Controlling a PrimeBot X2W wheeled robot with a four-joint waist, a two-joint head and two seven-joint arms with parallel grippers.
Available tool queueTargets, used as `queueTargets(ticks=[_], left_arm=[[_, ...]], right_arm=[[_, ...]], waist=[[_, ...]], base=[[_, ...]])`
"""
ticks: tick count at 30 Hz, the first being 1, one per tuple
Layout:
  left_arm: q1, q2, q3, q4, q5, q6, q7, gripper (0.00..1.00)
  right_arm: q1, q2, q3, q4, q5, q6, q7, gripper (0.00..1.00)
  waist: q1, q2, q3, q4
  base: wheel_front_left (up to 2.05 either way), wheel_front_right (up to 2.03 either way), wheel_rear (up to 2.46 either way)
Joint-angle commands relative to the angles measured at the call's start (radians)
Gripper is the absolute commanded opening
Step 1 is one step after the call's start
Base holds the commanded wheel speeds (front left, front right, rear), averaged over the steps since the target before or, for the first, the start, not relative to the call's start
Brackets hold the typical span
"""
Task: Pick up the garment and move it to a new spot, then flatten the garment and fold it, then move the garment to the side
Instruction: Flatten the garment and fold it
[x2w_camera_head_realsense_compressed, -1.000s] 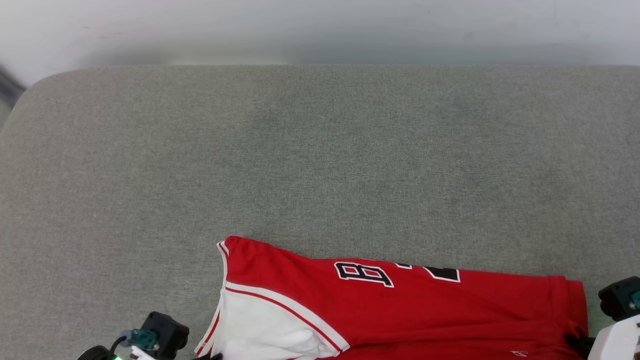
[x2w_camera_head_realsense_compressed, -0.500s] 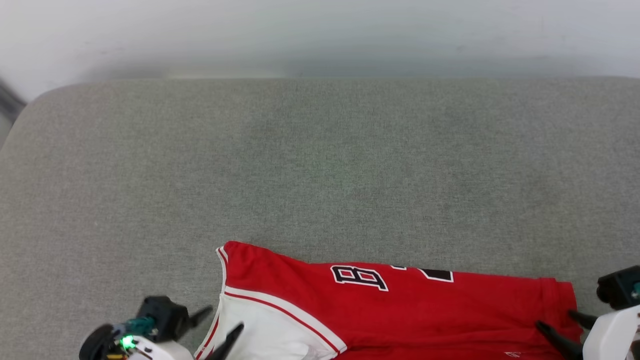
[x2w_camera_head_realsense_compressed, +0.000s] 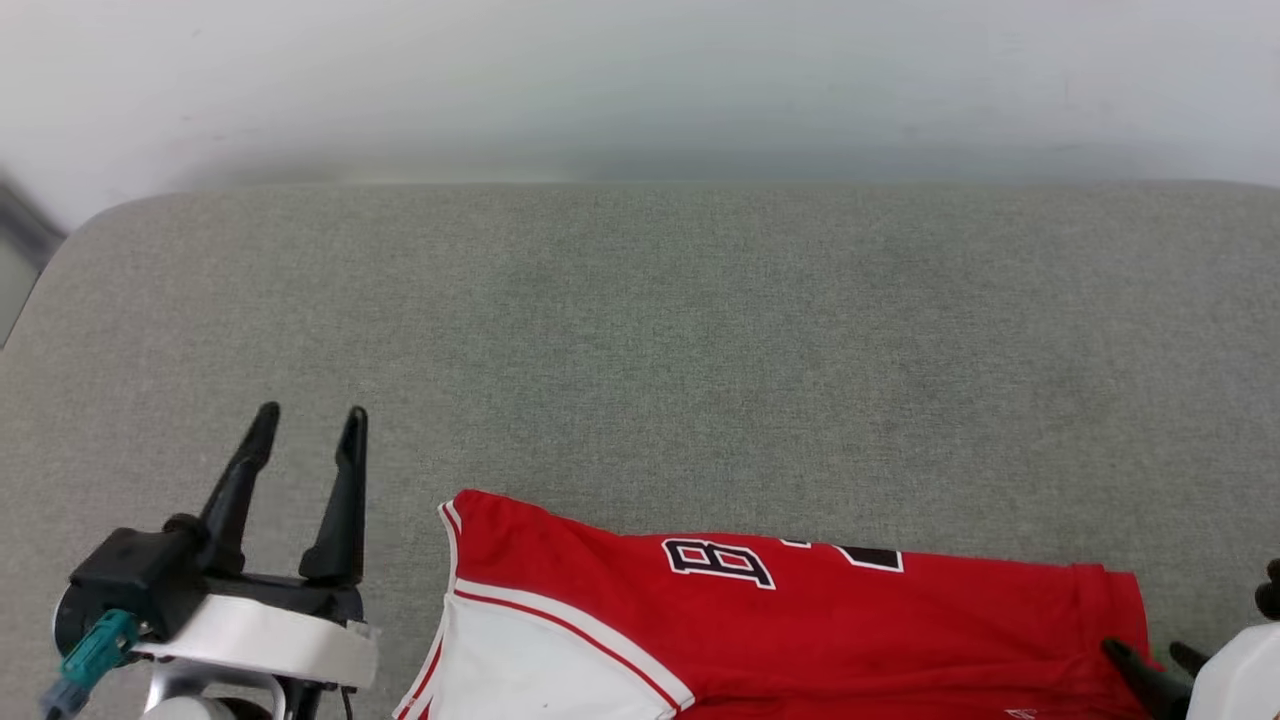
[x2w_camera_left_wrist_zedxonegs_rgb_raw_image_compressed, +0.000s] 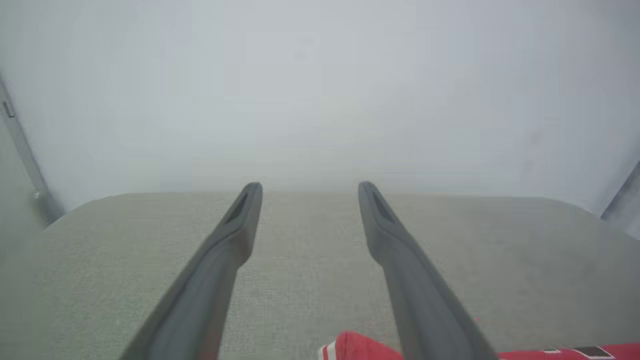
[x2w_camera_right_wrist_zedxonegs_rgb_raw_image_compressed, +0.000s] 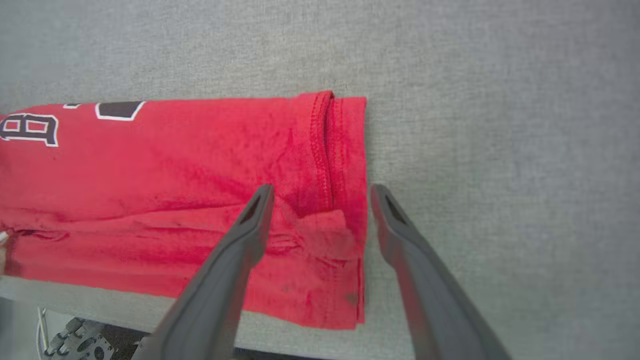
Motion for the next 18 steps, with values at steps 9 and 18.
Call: queueTargets(ticks=[9, 18], left_arm=[[0.093, -0.154, 0.204, 0.030, 0.157, -0.113, -0.007, 1.00], [0.082, -0.246, 0.288, 0.076, 0.267, -0.234, -0.006, 1.00]], right_arm=[[-0.025, 0.162, -0.119, 0.081, -0.105, 0.000, 0.080, 1.00], [-0.047, 0.206, -0.081, 0.180, -0.118, 0.000, 0.069, 1.00]], waist=[[-0.0001, 0.0000, 0.030, 0.013], [-0.0001, 0.0000, 0.064, 0.033]], base=[[0.00, 0.00, 0.00], [0.00, 0.00, 0.00]])
